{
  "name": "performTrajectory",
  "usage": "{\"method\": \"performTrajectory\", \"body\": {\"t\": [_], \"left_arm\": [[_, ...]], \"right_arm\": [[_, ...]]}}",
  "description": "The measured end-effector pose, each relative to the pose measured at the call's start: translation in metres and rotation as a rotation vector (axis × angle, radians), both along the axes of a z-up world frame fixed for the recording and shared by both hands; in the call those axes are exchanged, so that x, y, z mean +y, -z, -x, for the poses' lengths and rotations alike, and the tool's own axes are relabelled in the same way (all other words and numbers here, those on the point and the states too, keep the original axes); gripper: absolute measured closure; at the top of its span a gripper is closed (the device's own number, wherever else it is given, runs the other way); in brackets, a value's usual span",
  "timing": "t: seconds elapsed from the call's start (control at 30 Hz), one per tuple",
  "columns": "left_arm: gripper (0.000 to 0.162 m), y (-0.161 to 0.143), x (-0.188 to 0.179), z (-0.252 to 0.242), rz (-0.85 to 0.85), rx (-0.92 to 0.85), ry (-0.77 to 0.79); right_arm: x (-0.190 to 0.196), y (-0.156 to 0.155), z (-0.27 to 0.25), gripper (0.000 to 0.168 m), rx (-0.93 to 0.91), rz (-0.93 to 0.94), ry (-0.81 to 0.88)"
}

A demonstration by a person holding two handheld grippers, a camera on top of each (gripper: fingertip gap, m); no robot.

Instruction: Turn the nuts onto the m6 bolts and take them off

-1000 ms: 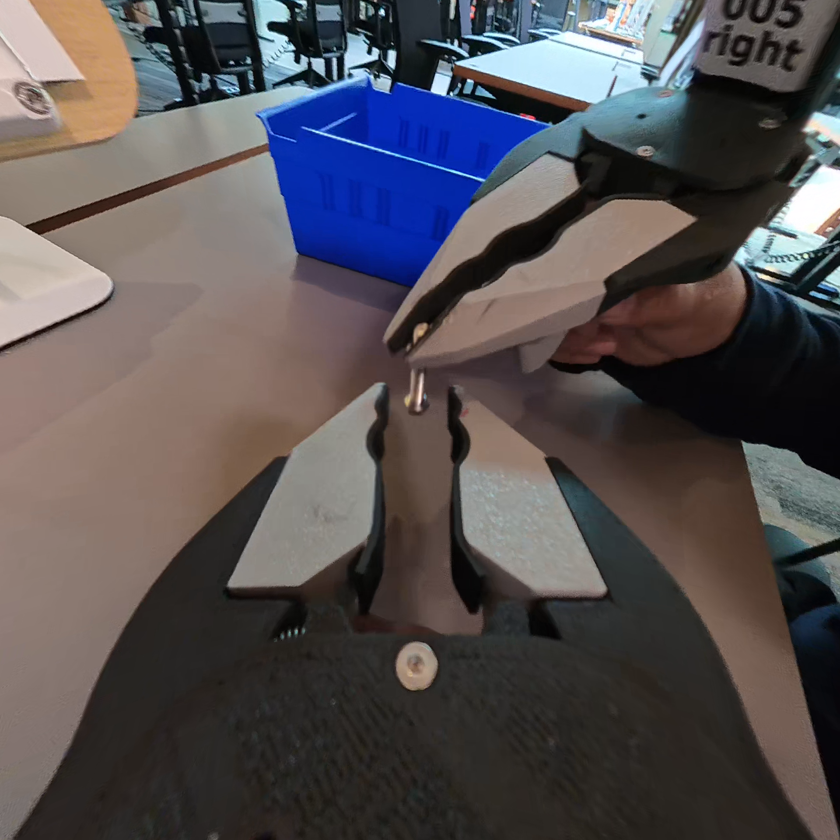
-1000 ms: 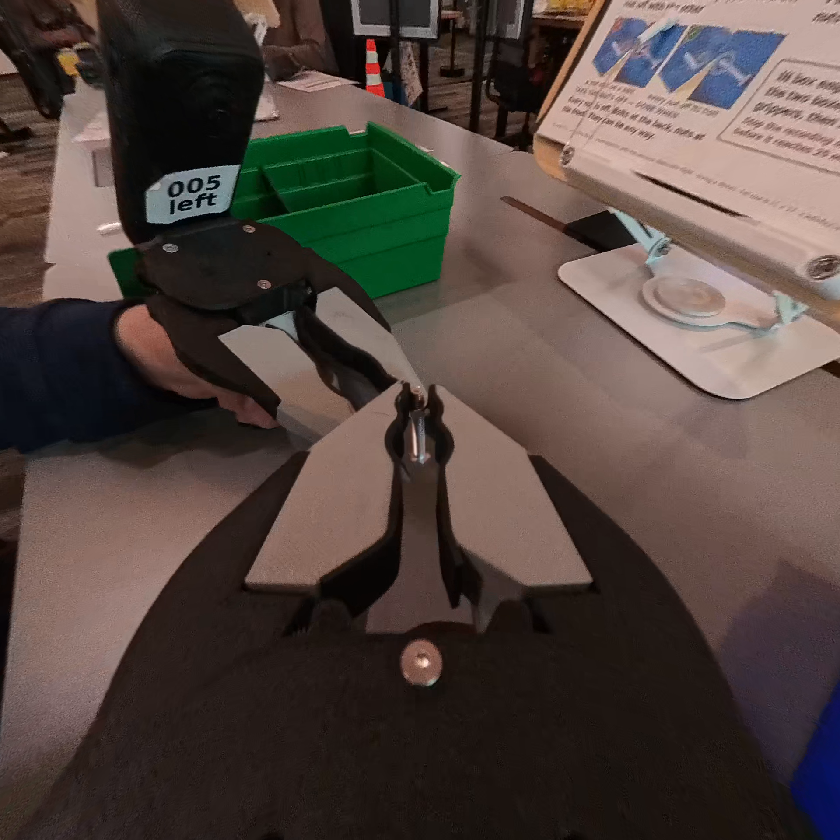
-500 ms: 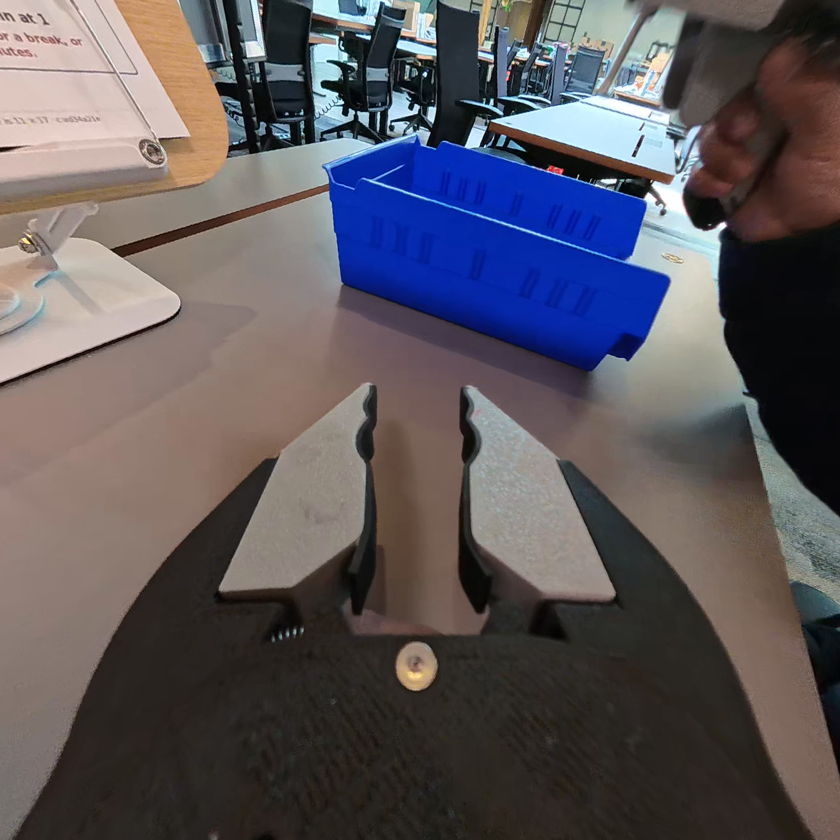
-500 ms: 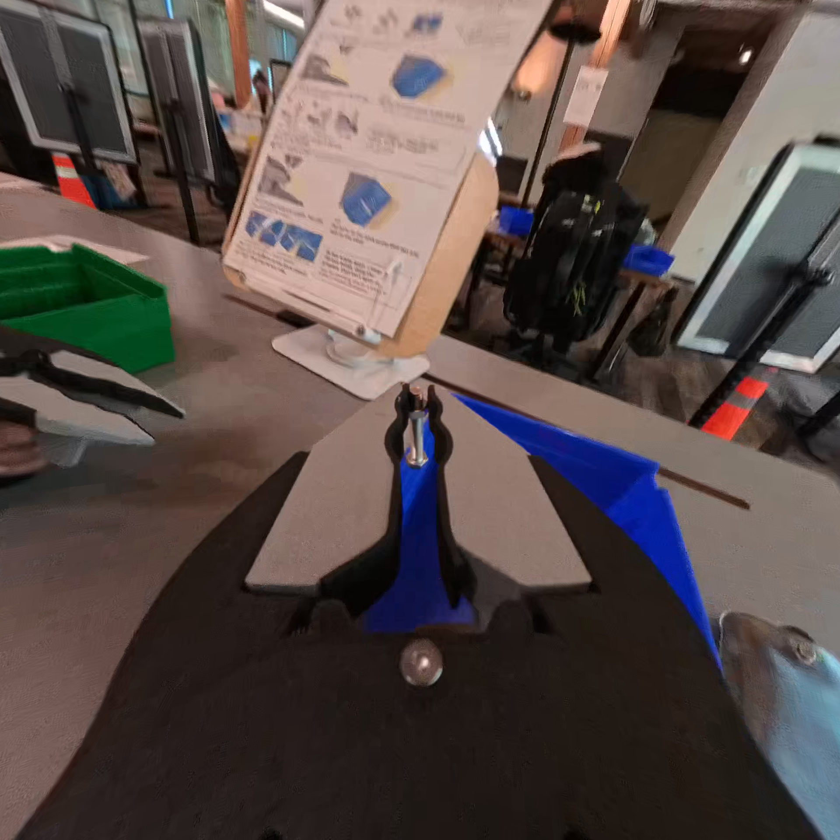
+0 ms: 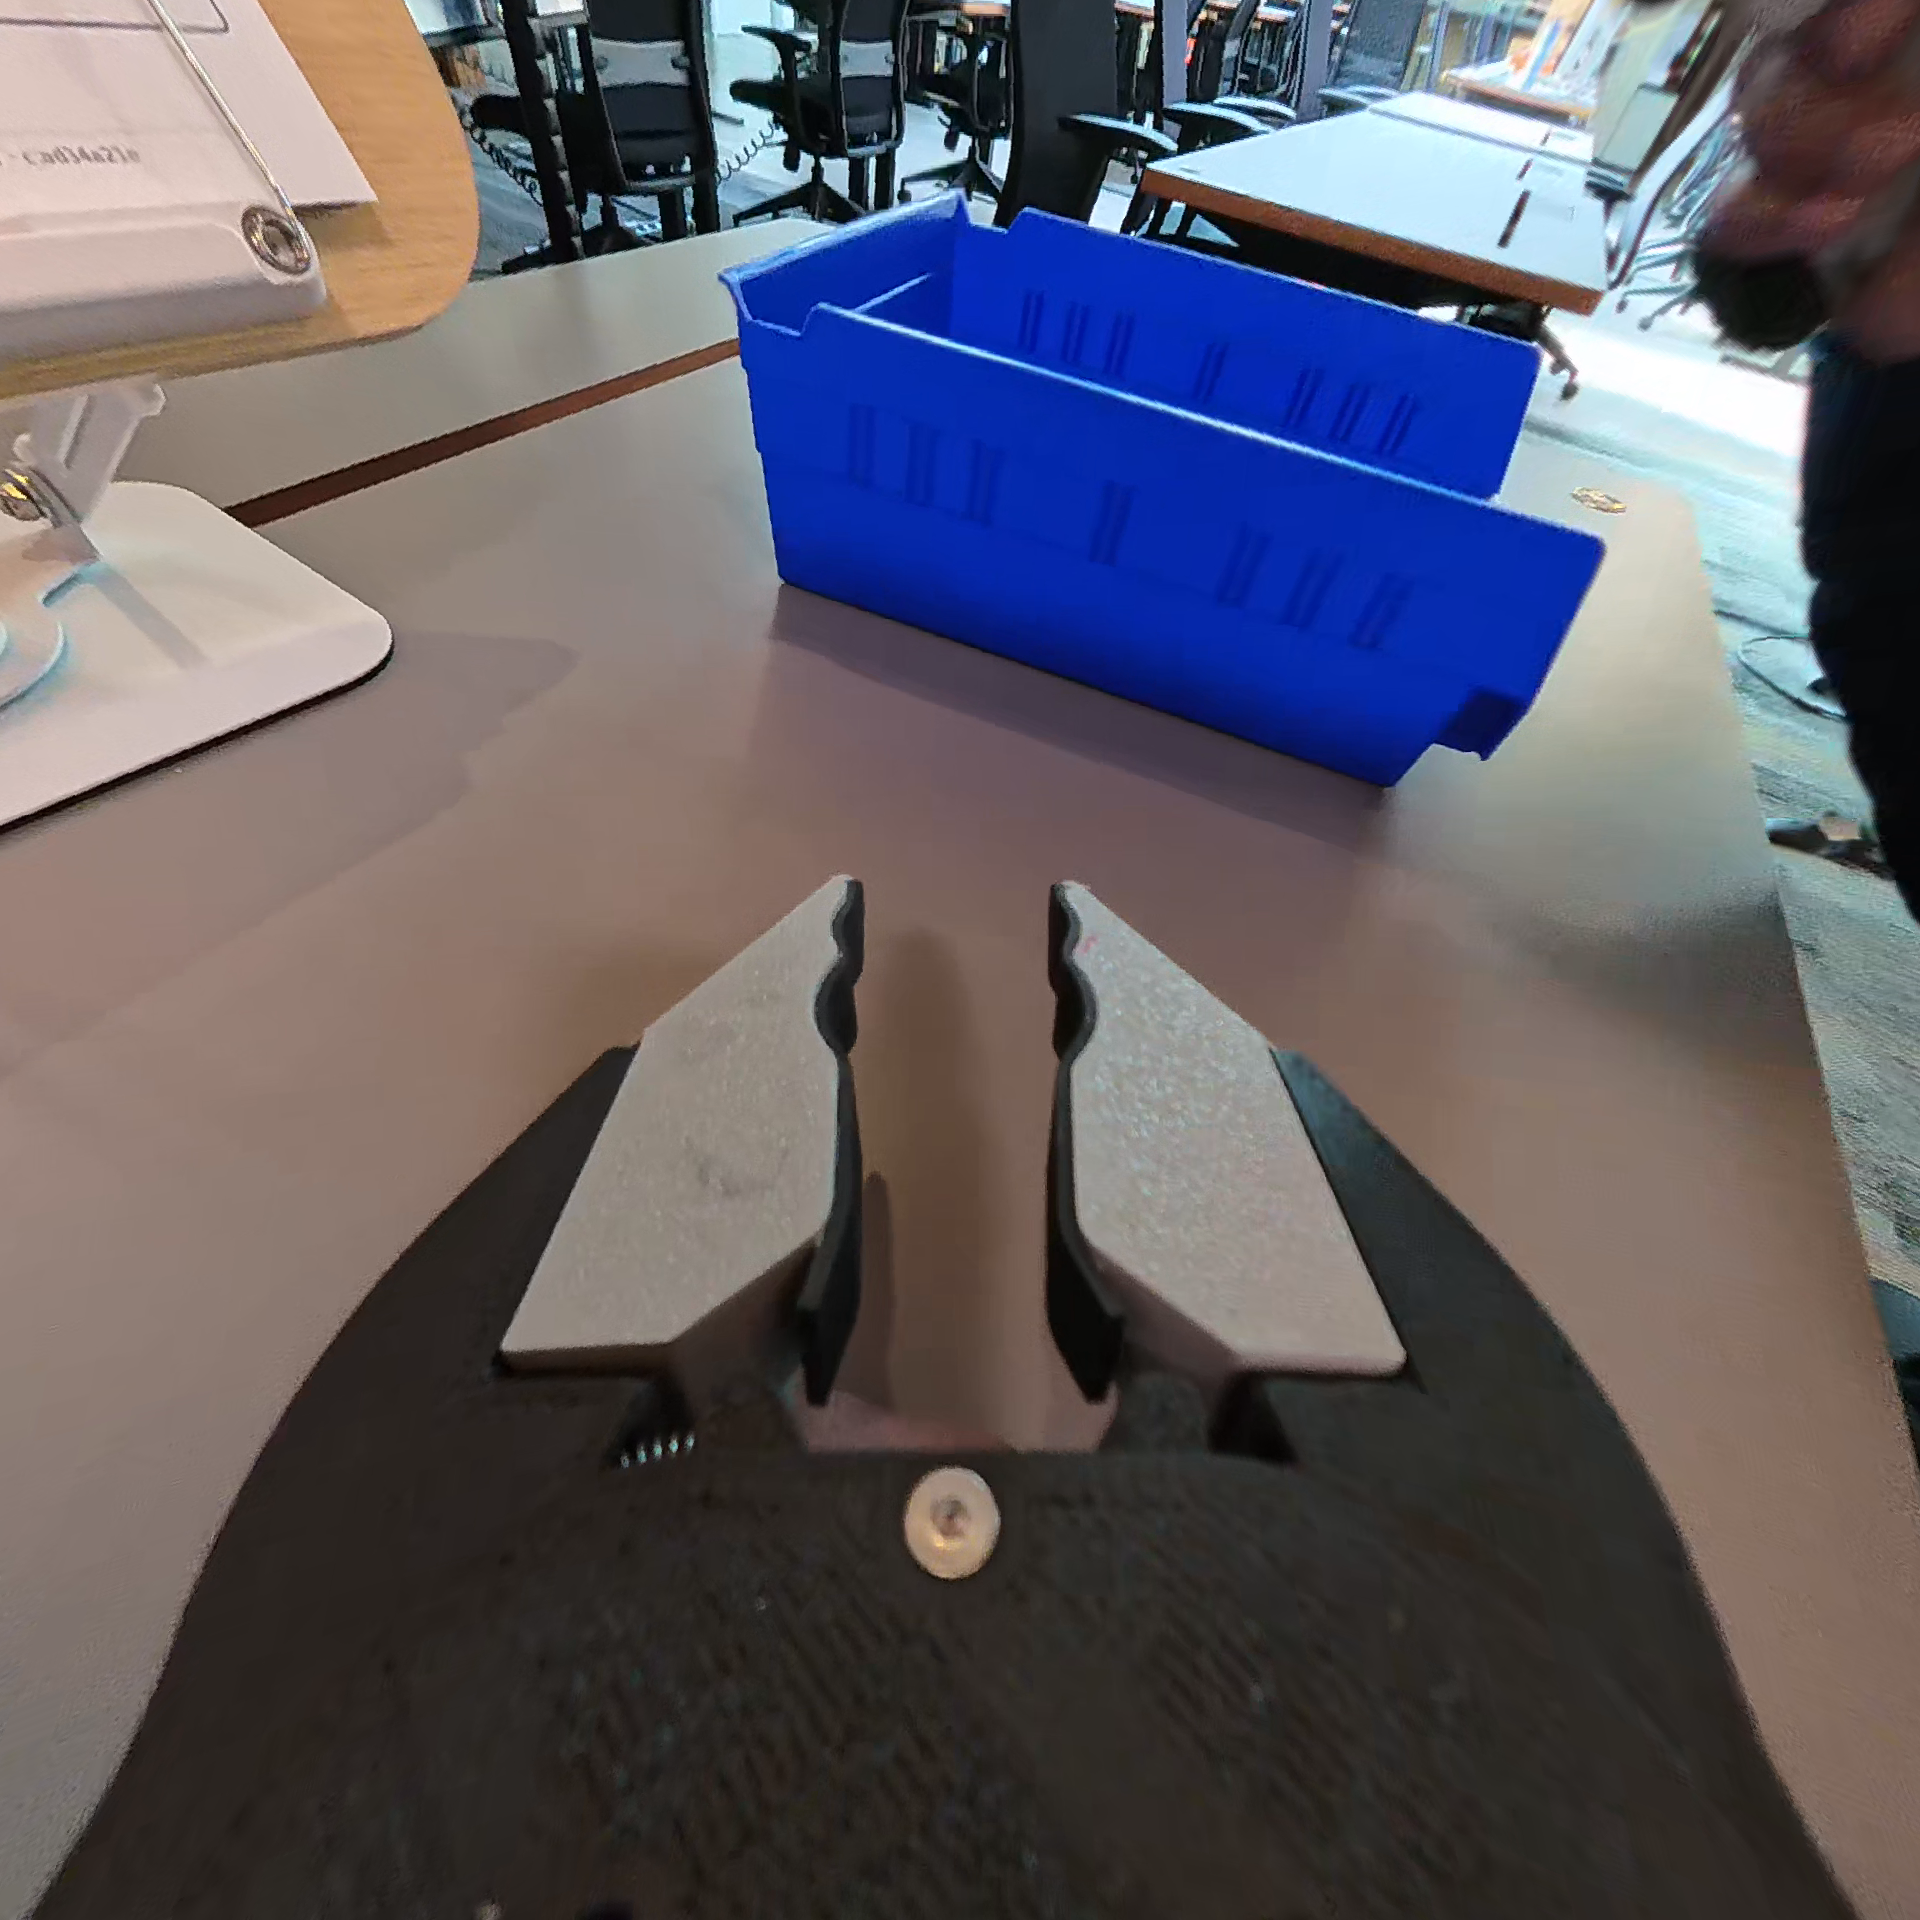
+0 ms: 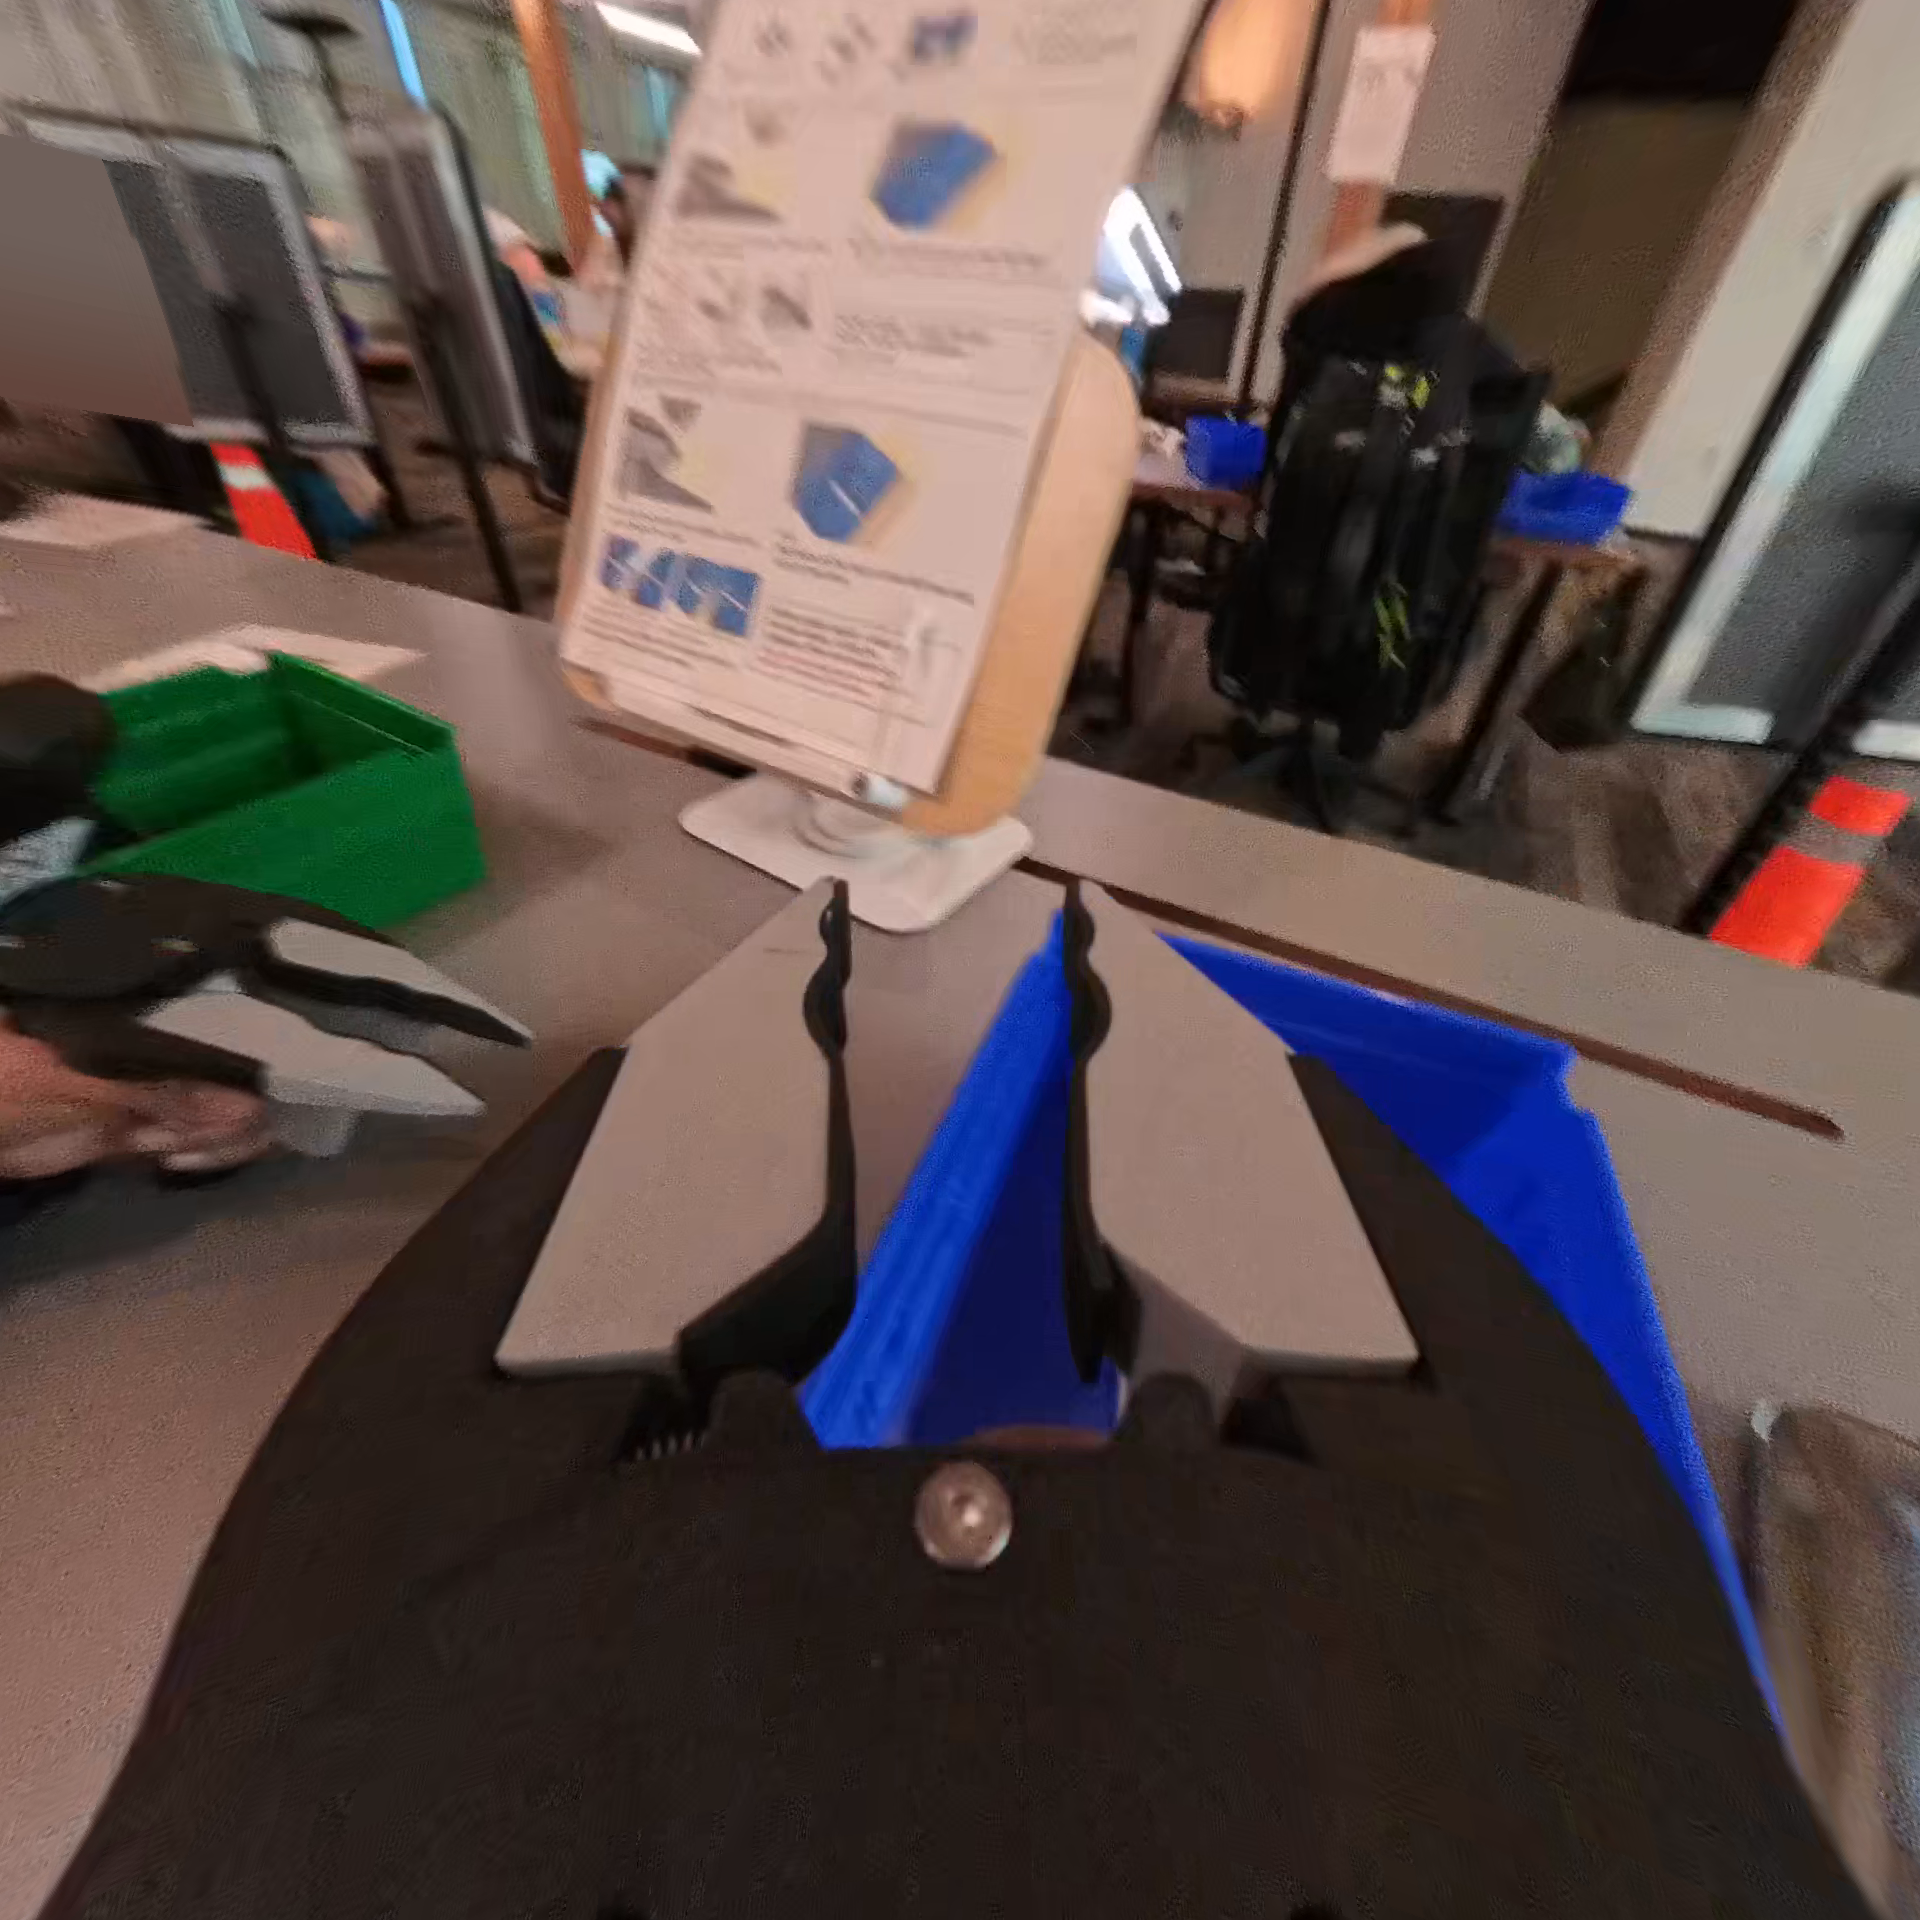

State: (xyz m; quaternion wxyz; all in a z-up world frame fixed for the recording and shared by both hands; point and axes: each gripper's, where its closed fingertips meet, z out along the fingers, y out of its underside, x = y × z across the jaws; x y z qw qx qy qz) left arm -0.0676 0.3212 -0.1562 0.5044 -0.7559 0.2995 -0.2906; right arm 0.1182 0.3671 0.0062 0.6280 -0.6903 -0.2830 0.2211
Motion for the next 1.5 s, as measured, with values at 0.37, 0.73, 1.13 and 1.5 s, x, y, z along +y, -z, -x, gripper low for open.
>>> {"method": "performTrajectory", "body": {"t": [0.37, 0.73, 1.13, 1.5], "left_arm": [[0.124, 0.007, 0.003, -0.001, 0.025, 0.012, -0.046], [0.124, 0.01, -0.007, -0.016, 0.002, 0.062, -0.009], [0.125, 0.011, -0.029, -0.037, 0.02, 0.047, 0.081], [0.124, 0.004, -0.043, -0.045, -0.037, 0.084, 0.153]], "right_arm": [[-0.01, 0.113, 0.178, 0.104, -0.052, 0.16, -0.172], [0.006, 0.196, 0.172, 0.105, -0.328, 0.217, -0.164], [-0.013, 0.213, 0.165, 0.1, -0.365, 0.318, -0.279], [-0.015, 0.216, 0.166, 0.102, -0.392, 0.317, -0.28]]}}
